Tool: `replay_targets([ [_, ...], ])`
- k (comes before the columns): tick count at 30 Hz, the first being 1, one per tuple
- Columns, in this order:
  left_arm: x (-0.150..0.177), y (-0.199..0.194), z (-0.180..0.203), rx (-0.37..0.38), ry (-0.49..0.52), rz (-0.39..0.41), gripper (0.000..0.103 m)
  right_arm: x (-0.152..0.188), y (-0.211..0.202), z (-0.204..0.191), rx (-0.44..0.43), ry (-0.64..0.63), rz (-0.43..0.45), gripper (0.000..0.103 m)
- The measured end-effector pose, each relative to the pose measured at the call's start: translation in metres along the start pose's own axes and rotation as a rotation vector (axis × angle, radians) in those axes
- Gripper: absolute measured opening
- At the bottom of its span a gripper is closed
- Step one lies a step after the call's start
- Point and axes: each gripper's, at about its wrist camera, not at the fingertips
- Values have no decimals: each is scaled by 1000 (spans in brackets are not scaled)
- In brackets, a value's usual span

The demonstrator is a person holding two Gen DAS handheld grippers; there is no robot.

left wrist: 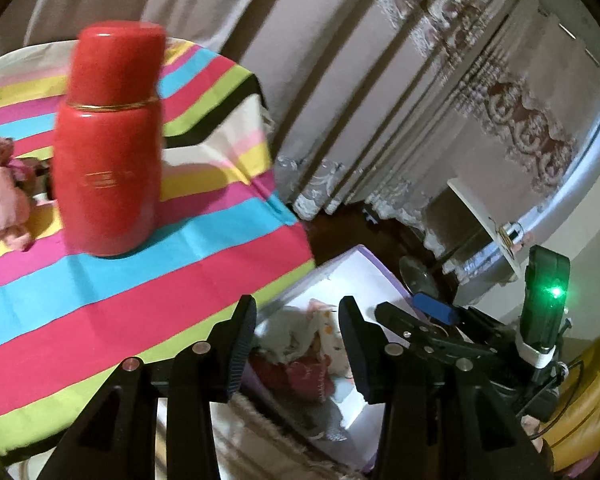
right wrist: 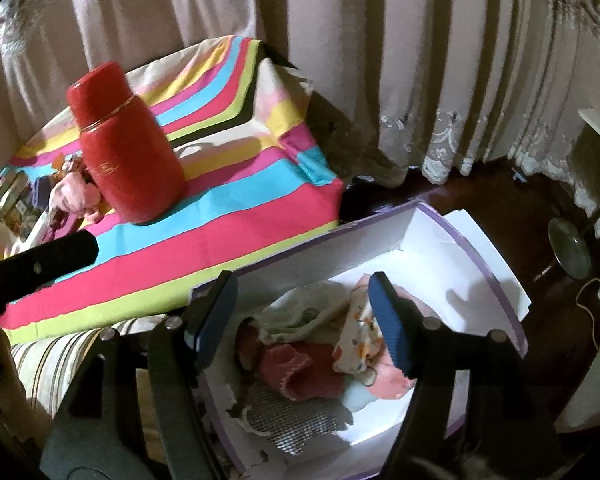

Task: Organize soft objects
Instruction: 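Carry the grey sock and floral pouch to the white box and release both, then move both open tools back over the items on the bed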

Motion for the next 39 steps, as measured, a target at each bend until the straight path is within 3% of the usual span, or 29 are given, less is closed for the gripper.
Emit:
replay_targets([
  [11, 13, -54, -83, -116, -158, 66, 48, 1, 0, -51, -69, -86, -13, 71],
  [15, 16, -74, -118, -189, -234, 103, 49, 2, 3, -67, -86, -111, -26, 71],
  [27, 24, -143, -234, -425, -512, 247, 71, -2, 15, -122, -146, -206, -43, 73],
  [39, 50, -161, -312, -620, -700, 231, 79, -15, 37, -195, -245, -345, -23, 78],
])
Point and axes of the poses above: each gripper's, at about its wrist camera, not at the fingertips, and y roughly the way its jaws point, z to its right, x to its underside, and after that the axes turned 5 degrees about z, right-handed
